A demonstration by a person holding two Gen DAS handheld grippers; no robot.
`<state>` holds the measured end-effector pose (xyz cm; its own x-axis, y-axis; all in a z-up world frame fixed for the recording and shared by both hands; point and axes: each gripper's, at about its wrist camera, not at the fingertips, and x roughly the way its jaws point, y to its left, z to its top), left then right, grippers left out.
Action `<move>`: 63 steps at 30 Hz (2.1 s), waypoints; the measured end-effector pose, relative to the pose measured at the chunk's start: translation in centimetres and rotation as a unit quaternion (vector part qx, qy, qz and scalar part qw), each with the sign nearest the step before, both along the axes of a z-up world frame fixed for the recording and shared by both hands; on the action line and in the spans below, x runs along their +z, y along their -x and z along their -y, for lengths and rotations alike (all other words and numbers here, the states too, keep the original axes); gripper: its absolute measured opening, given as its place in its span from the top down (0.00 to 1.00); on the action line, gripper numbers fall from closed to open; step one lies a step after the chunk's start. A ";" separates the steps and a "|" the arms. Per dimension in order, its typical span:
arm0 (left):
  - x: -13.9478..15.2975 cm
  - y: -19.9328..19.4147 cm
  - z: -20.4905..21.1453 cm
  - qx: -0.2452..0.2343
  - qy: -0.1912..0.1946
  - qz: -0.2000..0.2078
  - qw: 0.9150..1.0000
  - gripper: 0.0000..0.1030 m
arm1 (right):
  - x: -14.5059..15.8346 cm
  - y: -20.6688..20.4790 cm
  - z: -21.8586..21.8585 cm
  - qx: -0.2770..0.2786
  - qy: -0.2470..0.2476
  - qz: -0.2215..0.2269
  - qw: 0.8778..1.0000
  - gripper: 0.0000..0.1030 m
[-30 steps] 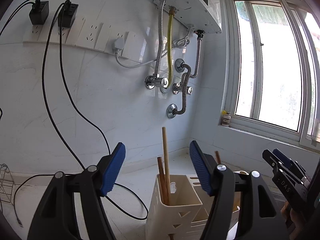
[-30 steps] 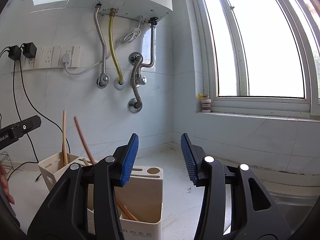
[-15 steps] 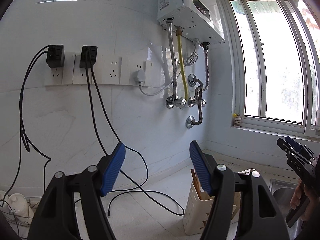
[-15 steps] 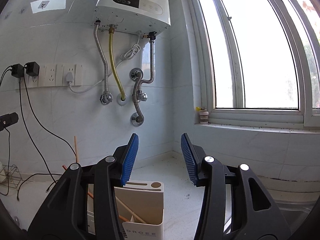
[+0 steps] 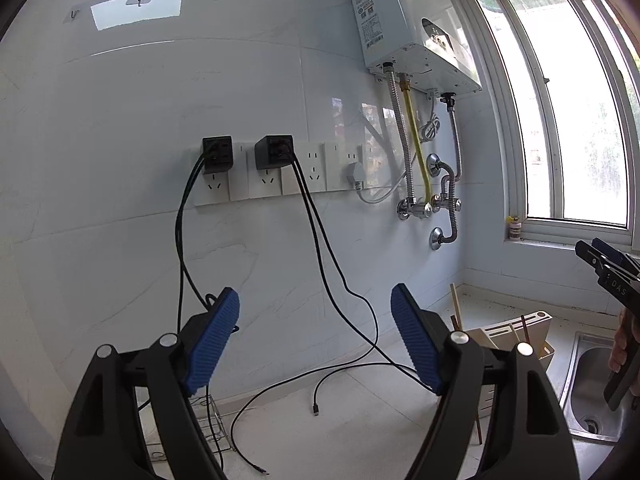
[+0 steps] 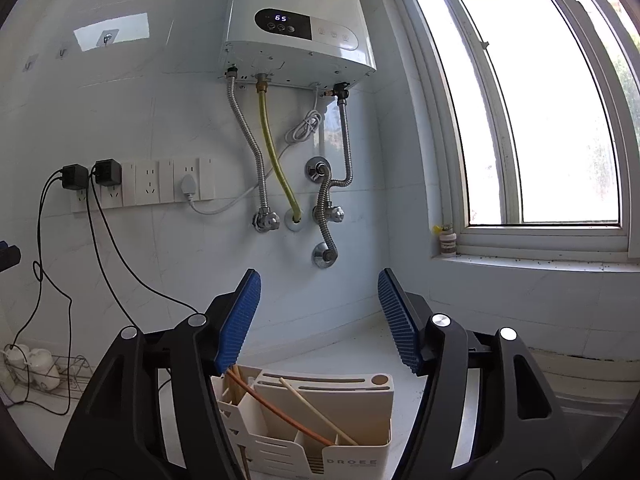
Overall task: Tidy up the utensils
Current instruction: 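Move both open tools away from the holder back over the counter utensils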
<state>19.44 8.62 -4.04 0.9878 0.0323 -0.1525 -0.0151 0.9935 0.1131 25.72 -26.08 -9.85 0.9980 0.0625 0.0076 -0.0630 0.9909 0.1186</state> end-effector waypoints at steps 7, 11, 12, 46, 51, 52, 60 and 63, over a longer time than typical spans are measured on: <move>0.9 3.5 -3.1 0.047 0.017 0.005 0.999 0.15 | 0.8 1.5 -2.4 0.042 0.005 -0.001 0.999 0.31; 0.8 5.2 -4.9 0.070 0.024 0.002 0.997 0.13 | 1.0 2.2 -3.6 0.064 0.015 0.007 0.998 0.30; 0.8 5.6 -5.3 0.076 0.024 0.000 0.997 0.13 | 1.0 2.3 -3.9 0.071 0.018 0.006 0.997 0.28; -2.7 11.8 -11.9 0.169 0.071 -0.123 0.975 0.05 | 1.1 3.6 -14.0 0.226 0.061 -0.030 0.972 0.08; -5.5 10.2 -12.1 0.153 0.093 -0.192 0.965 0.05 | -0.2 2.8 -15.6 0.259 0.075 -0.073 0.960 0.08; -6.1 9.9 -12.1 0.151 0.098 -0.204 0.962 0.05 | -0.6 2.7 -15.9 0.265 0.077 -0.083 0.958 0.08; -12.1 9.0 -11.9 0.157 0.126 -0.306 0.930 0.05 | -4.3 1.7 -18.7 0.324 0.090 -0.190 0.923 0.16; -14.1 8.6 -11.8 0.151 0.149 -0.341 0.916 0.08 | -5.9 0.9 -19.5 0.348 0.077 -0.250 0.900 0.30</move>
<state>10.86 20.43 -18.11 0.6131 0.1451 -0.7766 -0.3209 0.9440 -0.0769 24.81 -6.58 -15.78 0.5934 0.6360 -0.4933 -0.6518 0.7393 0.1692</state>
